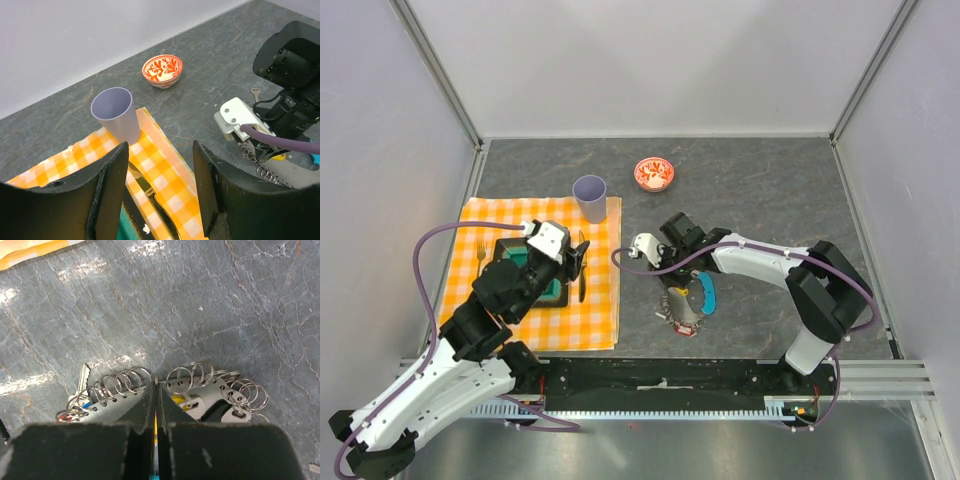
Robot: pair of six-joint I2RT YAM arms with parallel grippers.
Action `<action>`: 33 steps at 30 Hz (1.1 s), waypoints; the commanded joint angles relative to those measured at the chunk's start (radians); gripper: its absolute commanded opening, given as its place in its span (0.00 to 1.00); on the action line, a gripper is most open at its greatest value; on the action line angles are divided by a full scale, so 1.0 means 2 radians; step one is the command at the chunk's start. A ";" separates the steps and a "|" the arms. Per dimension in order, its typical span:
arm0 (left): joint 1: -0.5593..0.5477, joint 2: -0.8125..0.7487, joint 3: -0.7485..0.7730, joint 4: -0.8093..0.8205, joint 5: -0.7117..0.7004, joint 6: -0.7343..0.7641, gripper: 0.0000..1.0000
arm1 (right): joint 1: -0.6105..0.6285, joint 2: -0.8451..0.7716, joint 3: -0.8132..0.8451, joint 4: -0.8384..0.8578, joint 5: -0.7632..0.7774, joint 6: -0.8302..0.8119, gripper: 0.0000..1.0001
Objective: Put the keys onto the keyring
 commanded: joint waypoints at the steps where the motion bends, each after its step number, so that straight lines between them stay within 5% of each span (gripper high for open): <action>1: -0.002 0.009 0.001 -0.002 -0.007 0.015 0.61 | 0.004 0.008 0.020 0.026 0.001 -0.010 0.00; 21: -0.002 0.030 0.004 -0.008 0.005 0.014 0.60 | 0.020 0.036 0.031 0.046 0.011 0.021 0.17; 33: -0.002 0.035 0.006 -0.009 0.015 0.012 0.59 | 0.021 -0.044 -0.025 0.105 0.040 0.066 0.27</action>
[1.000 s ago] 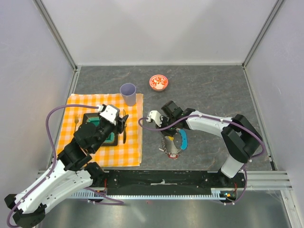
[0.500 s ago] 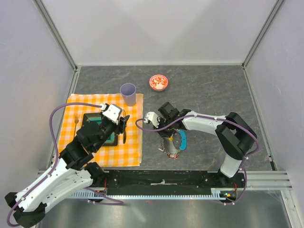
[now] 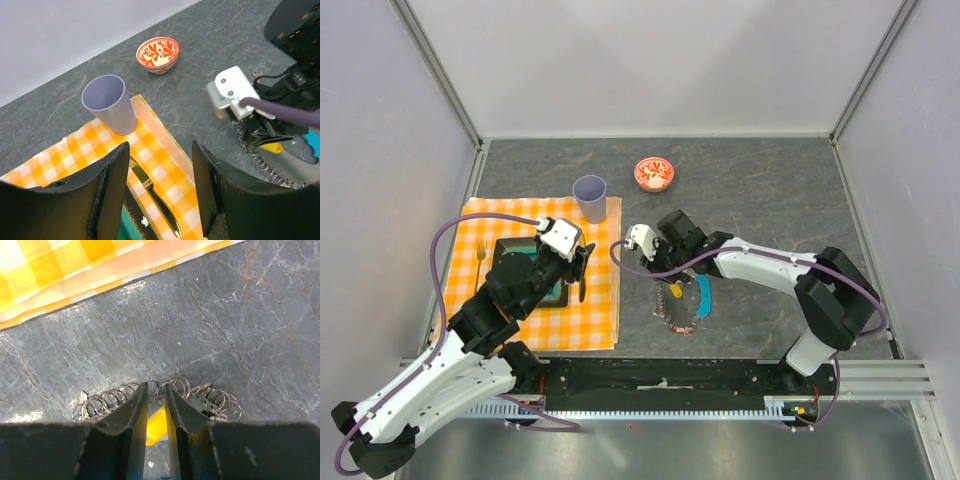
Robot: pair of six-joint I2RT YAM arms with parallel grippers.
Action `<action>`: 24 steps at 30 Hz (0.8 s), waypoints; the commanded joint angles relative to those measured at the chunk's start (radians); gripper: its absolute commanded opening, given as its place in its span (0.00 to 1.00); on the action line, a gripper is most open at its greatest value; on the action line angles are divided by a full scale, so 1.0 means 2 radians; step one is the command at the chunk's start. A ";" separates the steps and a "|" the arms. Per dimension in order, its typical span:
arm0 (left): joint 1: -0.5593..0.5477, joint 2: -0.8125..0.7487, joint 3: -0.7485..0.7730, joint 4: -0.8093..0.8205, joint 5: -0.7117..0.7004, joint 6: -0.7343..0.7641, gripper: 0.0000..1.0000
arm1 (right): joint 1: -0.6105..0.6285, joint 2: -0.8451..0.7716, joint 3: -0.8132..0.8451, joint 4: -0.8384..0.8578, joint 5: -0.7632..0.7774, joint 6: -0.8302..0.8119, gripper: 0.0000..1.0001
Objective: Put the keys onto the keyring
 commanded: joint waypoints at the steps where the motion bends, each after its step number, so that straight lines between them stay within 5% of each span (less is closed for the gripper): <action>1: -0.002 0.000 0.006 0.002 0.010 0.012 0.59 | 0.002 -0.039 -0.031 0.046 0.014 0.027 0.28; 24: -0.002 0.003 0.007 0.000 0.015 0.010 0.59 | 0.031 -0.024 -0.104 0.135 0.070 0.066 0.27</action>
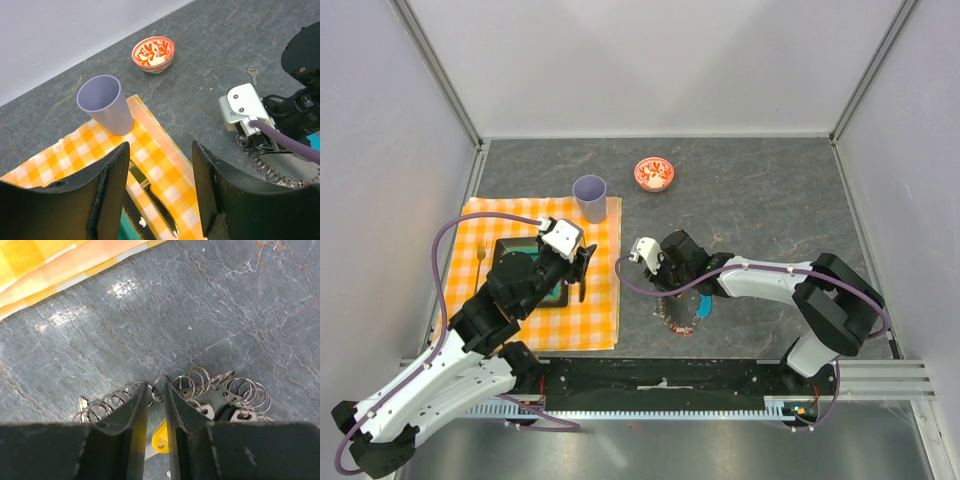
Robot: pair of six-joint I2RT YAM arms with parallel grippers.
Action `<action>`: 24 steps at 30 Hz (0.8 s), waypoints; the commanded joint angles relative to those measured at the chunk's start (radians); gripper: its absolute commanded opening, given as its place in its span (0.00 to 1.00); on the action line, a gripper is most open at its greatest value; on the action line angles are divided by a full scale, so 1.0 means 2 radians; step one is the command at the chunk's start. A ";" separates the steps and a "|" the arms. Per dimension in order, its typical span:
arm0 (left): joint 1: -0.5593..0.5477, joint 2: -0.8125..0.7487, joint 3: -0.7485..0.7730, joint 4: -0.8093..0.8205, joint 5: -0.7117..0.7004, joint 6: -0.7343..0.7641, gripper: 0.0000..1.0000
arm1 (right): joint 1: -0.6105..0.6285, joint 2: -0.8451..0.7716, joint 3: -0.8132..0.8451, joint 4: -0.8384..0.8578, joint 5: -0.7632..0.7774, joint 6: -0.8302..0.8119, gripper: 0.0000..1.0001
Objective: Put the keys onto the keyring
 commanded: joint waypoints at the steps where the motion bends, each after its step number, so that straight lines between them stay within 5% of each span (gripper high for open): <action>1: -0.002 0.000 0.006 -0.001 0.007 0.010 0.59 | 0.002 0.011 -0.003 0.023 0.009 0.008 0.26; 15: -0.001 0.001 0.007 -0.002 0.013 0.010 0.59 | 0.002 0.021 -0.004 0.010 0.028 0.016 0.21; 20: -0.002 0.000 0.008 -0.003 0.015 0.010 0.59 | 0.002 0.017 0.011 -0.015 0.035 0.017 0.00; 24: -0.002 -0.005 0.010 -0.005 0.016 0.010 0.59 | 0.002 0.014 0.061 -0.077 0.022 0.015 0.00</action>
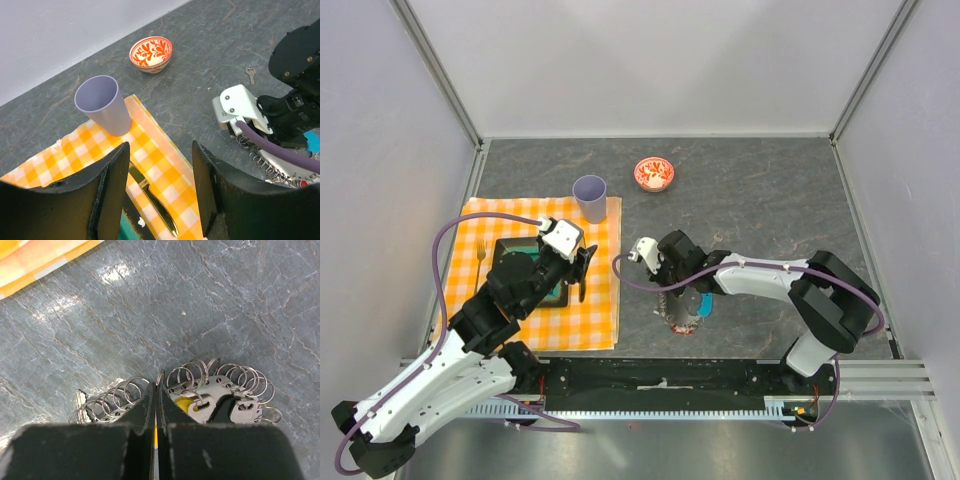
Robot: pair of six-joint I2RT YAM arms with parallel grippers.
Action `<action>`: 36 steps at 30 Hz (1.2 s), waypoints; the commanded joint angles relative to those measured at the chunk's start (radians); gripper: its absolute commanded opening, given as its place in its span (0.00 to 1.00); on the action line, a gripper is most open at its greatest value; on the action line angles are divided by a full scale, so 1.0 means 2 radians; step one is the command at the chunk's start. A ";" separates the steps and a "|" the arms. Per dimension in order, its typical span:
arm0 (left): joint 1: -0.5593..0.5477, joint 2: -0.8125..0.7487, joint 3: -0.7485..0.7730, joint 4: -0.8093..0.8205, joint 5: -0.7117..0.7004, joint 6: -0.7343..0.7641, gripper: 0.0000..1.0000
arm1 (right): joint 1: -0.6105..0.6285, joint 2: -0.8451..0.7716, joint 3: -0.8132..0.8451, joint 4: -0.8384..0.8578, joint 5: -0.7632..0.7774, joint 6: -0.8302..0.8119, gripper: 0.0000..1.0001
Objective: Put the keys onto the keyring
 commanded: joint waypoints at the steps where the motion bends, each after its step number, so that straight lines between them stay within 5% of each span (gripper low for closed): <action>1: -0.002 -0.006 0.011 -0.005 0.011 0.010 0.59 | 0.001 0.001 0.069 -0.099 -0.005 0.002 0.00; 10: -0.002 -0.017 0.011 -0.005 0.016 0.009 0.59 | 0.002 0.109 0.251 -0.336 0.004 -0.024 0.00; 25: -0.002 -0.013 0.011 -0.007 0.024 0.006 0.59 | 0.007 0.184 0.344 -0.443 0.048 -0.029 0.01; 33: -0.002 -0.009 0.011 -0.007 0.025 0.005 0.59 | 0.008 0.165 0.331 -0.398 0.031 -0.018 0.33; 36: -0.002 -0.009 0.011 -0.008 0.025 0.005 0.59 | 0.008 0.135 0.298 -0.347 0.025 0.001 0.38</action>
